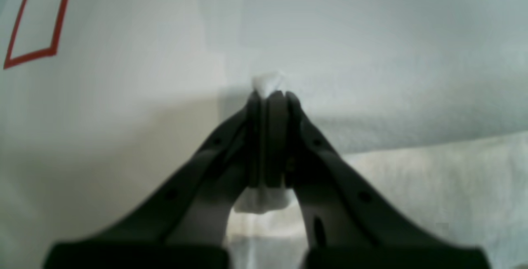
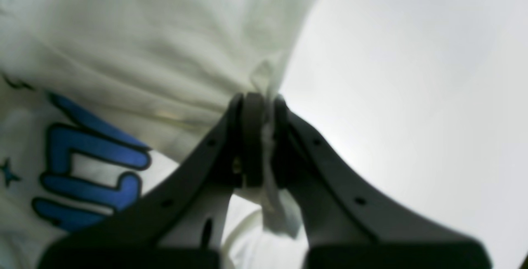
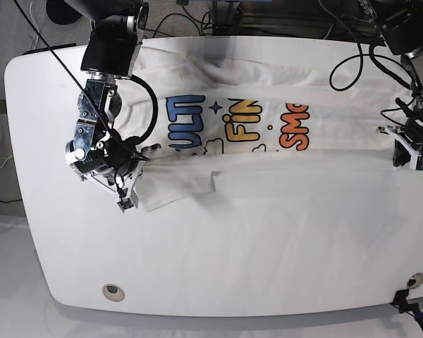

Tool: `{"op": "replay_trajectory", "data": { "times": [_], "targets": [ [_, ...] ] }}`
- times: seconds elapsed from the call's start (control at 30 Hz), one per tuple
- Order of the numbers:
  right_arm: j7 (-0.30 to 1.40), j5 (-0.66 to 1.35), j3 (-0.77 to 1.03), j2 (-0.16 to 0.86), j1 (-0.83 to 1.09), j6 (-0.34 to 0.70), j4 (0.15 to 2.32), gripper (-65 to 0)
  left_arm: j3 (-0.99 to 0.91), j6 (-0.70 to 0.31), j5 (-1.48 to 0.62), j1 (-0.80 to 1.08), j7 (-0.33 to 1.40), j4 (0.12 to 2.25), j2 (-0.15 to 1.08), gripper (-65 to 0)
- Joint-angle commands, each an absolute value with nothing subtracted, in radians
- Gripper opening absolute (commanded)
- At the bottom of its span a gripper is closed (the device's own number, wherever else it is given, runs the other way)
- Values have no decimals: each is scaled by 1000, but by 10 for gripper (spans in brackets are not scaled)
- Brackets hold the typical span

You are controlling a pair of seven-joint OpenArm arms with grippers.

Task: Fold the T-shirt properly
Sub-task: 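Lift the side edges and pull them toward the collar fold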

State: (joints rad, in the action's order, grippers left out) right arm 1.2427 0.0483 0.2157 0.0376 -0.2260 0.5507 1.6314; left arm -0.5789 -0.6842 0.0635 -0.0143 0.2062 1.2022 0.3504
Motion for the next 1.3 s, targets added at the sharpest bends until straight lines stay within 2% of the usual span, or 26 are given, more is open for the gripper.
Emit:
{"op": "replay_trajectory", "data": {
  "times": [0.0, 0.1, 0.27, 0.47, 0.77, 0.9, 1.03, 1.13, 1.27],
  "targets": [
    [1256, 42, 216, 41, -239, 553, 1676, -650, -584, -698, 48, -30, 222, 1253, 358, -650],
    [1256, 42, 214, 41, -237, 553, 1692, -650, -584, -698, 50, -30, 222, 1256, 357, -650],
    [1214, 110, 214, 50, -243, 616, 1693, -650, -582, -698, 50, -39, 222, 1256, 357, -650],
    [1067, 108, 214, 50, -262, 616, 1636, -650, -582, -698, 50, -84, 222, 1256, 361, -650],
    [989, 116, 217, 50, -277, 618, 1607, -650, -582, -698, 50, -104, 222, 1257, 363, -650],
    [918, 116, 219, 58, -294, 618, 1520, -582, -582, -698, 50, -105, 222, 1257, 364, -650],
    [918, 116, 219, 64, -305, 618, 1517, -631, -582, -698, 50, -105, 222, 1257, 378, -650],
    [917, 116, 217, 65, -306, 618, 1514, -597, -582, -698, 50, -105, 222, 1257, 381, -650],
    [914, 116, 217, 61, -308, 618, 1511, -471, -582, -698, 50, -105, 222, 1257, 381, -650]
  ]
}}
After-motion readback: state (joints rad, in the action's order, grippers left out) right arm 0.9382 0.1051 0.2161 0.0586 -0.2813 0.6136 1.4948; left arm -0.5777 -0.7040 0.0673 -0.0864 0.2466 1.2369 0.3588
